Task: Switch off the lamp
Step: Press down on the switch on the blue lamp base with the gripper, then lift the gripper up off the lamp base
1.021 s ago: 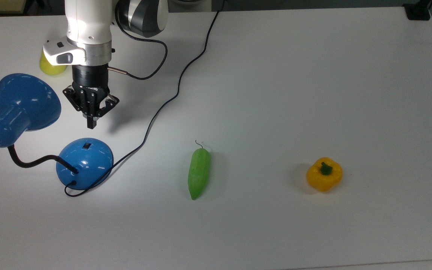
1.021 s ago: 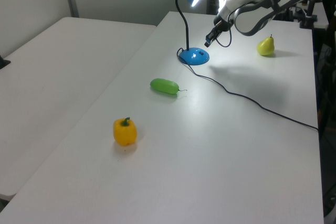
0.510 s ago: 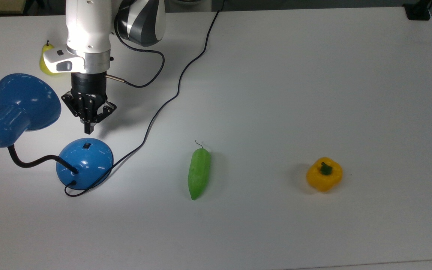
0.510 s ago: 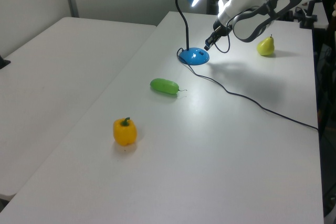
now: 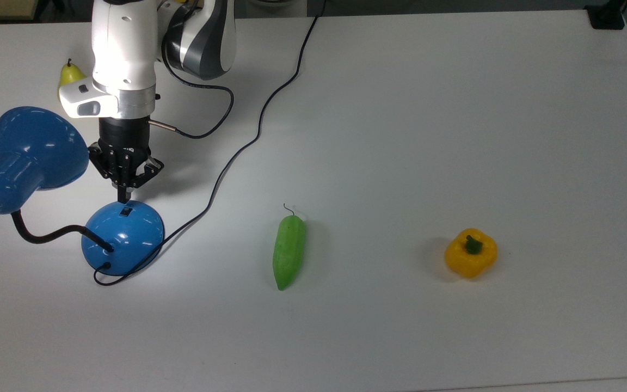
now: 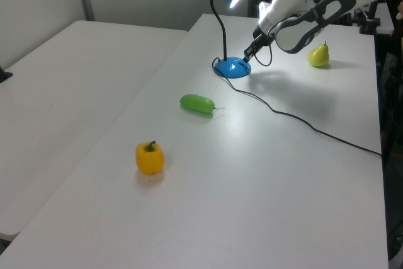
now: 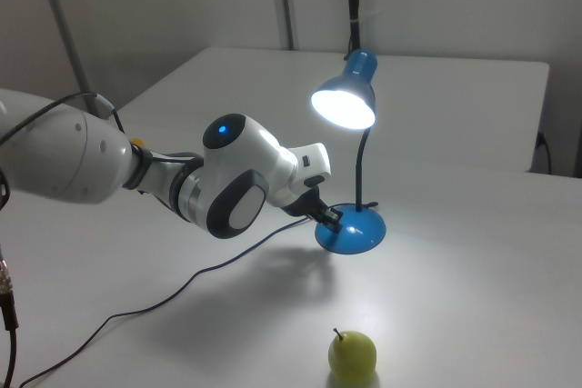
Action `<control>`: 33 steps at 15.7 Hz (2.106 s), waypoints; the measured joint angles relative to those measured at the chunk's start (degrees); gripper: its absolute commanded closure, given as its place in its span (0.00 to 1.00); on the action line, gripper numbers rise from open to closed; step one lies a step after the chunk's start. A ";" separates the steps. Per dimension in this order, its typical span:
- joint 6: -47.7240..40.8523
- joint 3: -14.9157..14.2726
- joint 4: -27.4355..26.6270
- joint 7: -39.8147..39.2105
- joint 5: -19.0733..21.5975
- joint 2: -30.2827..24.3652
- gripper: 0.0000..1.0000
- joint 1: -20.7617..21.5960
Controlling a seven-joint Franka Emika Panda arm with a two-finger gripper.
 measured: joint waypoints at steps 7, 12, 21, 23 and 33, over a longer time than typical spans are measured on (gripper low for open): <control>0.00 0.00 1.65 0.02 0.00 1.86 1.00 -0.12; 0.00 0.00 1.71 0.02 0.00 2.16 1.00 -0.12; 0.00 0.00 1.72 0.02 0.00 2.17 1.00 -0.12; 0.00 0.00 1.72 0.02 0.00 2.18 1.00 -0.12; 0.06 0.00 1.48 0.01 -0.02 2.41 1.00 -0.13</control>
